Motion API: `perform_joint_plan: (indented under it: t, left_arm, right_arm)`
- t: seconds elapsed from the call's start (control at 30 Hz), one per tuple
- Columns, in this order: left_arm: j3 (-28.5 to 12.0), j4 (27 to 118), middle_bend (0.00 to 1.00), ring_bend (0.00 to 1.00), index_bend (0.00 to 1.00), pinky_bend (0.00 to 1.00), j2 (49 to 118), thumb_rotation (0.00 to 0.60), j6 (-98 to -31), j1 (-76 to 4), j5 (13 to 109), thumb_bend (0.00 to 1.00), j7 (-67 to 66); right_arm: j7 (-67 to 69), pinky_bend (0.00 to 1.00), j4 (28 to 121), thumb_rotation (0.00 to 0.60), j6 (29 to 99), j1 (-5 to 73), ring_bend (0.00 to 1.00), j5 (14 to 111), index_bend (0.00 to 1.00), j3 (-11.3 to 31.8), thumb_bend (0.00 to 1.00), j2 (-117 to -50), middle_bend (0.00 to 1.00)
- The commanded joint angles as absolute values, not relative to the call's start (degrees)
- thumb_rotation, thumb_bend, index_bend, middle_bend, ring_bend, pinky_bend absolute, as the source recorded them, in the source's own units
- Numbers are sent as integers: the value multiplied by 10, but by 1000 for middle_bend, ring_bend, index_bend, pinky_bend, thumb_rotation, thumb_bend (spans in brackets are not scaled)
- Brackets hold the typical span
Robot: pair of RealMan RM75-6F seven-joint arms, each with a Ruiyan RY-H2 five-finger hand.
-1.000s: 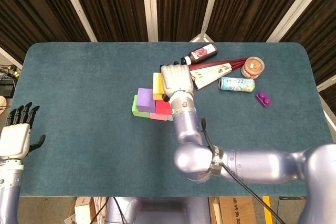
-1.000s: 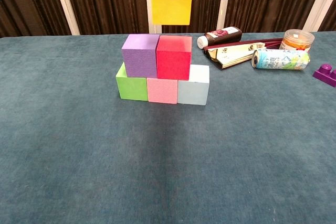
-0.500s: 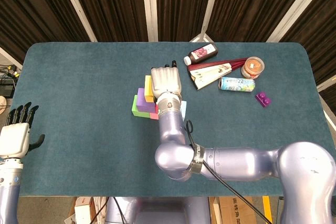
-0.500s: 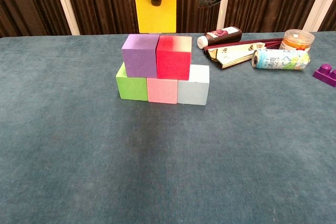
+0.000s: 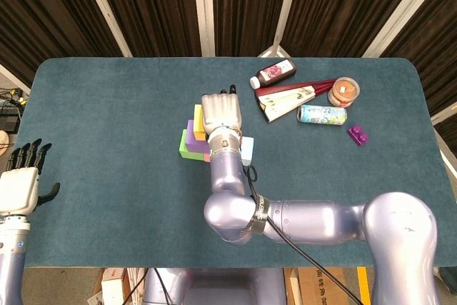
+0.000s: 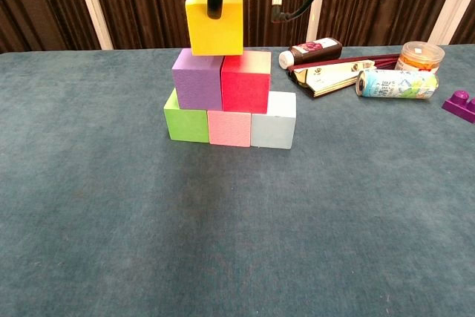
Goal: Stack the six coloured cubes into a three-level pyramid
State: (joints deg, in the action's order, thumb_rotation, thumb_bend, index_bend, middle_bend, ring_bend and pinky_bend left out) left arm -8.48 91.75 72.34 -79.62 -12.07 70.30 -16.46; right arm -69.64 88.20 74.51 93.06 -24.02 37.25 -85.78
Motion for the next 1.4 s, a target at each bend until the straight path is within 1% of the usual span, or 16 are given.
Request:
perform_joint_plan:
  t: [0.03, 0.63, 1.4]
  left_arm:
    - [-85, 917, 9, 0, 112, 0, 723, 600, -796, -121, 702, 366, -164]
    - [-86, 917, 7, 0, 114, 0, 724, 600, -795, -122, 696, 366, -168]
    - [-86, 916, 4, 0, 118, 0, 724, 600, -797, -122, 694, 366, -168]
  right_arm:
    - [-702, 0, 878, 600, 746, 931, 186, -242, 329, 376, 287, -863, 334]
    - [-715, 0, 857, 600, 741, 918, 186, -228, 329, 387, 287, -888, 334]
    - [-732, 0, 861, 600, 757, 907, 186, -227, 329, 406, 287, -894, 334]
